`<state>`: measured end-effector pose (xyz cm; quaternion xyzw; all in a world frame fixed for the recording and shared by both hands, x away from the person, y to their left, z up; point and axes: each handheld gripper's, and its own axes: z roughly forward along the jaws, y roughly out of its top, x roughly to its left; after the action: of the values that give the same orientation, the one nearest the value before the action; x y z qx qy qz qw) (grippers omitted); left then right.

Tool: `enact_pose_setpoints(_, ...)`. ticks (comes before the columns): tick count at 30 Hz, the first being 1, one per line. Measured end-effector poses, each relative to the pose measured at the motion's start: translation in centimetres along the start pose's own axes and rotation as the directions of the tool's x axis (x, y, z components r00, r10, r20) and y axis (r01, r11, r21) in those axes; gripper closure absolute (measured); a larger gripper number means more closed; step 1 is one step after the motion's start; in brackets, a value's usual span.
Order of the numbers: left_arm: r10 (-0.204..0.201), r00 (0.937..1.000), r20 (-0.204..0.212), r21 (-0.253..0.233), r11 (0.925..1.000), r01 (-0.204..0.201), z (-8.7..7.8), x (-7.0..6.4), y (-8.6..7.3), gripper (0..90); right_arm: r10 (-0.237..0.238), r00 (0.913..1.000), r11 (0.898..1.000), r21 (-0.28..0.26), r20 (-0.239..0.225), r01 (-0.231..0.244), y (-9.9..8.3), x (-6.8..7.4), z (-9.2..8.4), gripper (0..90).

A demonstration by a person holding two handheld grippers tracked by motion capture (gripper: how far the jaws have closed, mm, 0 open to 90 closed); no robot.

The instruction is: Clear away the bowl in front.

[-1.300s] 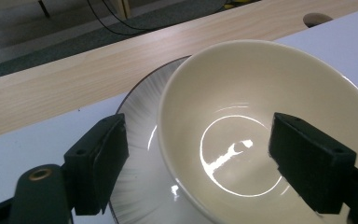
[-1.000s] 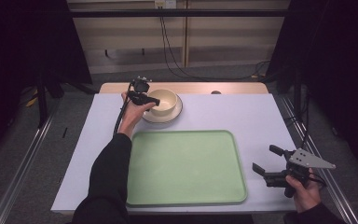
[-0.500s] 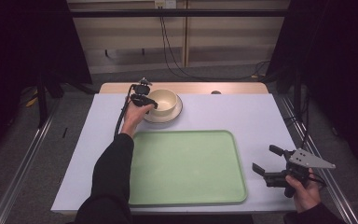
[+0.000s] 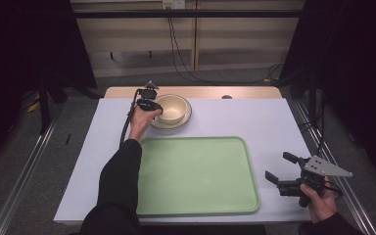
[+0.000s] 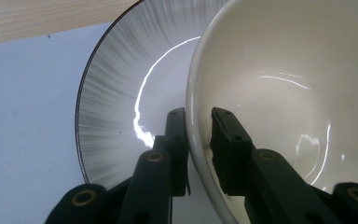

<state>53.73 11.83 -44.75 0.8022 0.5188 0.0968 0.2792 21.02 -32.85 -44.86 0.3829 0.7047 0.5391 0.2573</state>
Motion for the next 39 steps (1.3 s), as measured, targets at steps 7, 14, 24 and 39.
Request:
enact_pose_setpoints(7, -0.039, 0.9991, 0.013, -0.013, 0.9991, 0.040, -0.1, 0.3, 0.0, 80.6, 0.002, 1.0000, 1.000, 0.002, -0.001, -0.002, 0.0, 0.0, 0.0, 2.7)
enact_pose_setpoints(14, -0.088, 0.9952, 0.042, -0.013, 0.9960, 0.089, -0.4, 1.1, -0.1, 83.7, -0.001, 1.0000, 1.000, 0.002, -0.003, 0.001, 0.0, 0.0, 0.0, 2.7)
enact_pose_setpoints(24, -0.140, 0.9885, 0.057, -0.027, 0.9896, 0.141, -0.7, 1.4, -0.3, 84.0, 0.000, 1.0000, 1.000, -0.001, 0.003, 0.000, 0.0, 0.0, -0.1, 2.7)
enact_pose_setpoints(39, -0.178, 0.9818, 0.066, -0.043, 0.9825, 0.181, -1.6, 2.2, -0.5, 83.3, 0.004, 1.0000, 1.000, -0.004, 0.006, -0.004, 0.0, -0.1, -0.1, 2.6)
